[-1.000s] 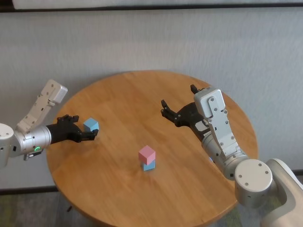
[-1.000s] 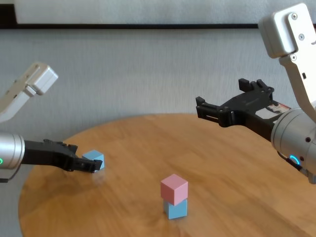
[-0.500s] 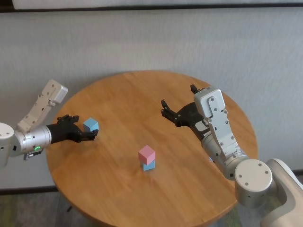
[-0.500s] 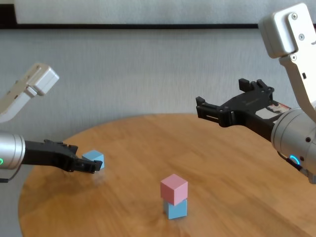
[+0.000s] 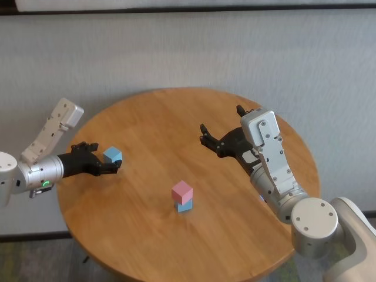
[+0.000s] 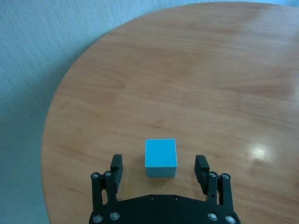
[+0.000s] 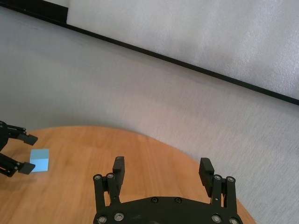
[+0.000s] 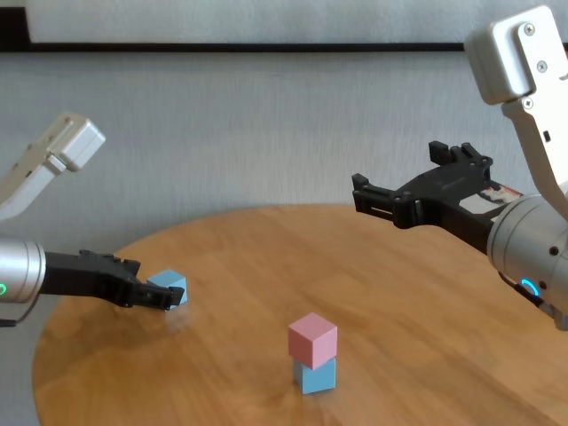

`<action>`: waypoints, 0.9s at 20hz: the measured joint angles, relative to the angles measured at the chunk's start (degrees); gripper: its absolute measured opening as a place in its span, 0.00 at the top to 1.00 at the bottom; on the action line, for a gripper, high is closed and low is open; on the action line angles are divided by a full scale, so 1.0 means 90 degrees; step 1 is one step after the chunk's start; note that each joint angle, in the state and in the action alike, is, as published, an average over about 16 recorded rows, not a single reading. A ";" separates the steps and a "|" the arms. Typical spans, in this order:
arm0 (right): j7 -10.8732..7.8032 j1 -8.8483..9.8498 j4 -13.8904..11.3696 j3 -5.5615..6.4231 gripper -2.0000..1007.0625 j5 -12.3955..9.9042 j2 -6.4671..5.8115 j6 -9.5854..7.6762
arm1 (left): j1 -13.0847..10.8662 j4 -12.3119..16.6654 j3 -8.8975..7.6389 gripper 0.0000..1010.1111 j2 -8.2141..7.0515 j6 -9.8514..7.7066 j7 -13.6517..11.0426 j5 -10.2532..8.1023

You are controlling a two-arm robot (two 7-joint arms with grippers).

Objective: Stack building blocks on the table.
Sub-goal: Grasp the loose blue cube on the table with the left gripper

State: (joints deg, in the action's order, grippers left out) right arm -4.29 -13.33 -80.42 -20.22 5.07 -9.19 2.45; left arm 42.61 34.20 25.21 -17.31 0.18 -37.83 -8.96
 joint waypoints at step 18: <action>0.0000 0.0000 0.0000 0.0000 0.00 0.0000 0.0000 0.0000 | 0.0268 -0.0554 -0.0042 0.01 0.0151 0.0226 -0.0197 0.0067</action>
State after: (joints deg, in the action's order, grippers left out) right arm -4.29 -13.32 -80.42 -20.22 5.07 -9.19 2.45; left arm 45.02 29.21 24.83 -15.96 2.21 -39.60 -8.35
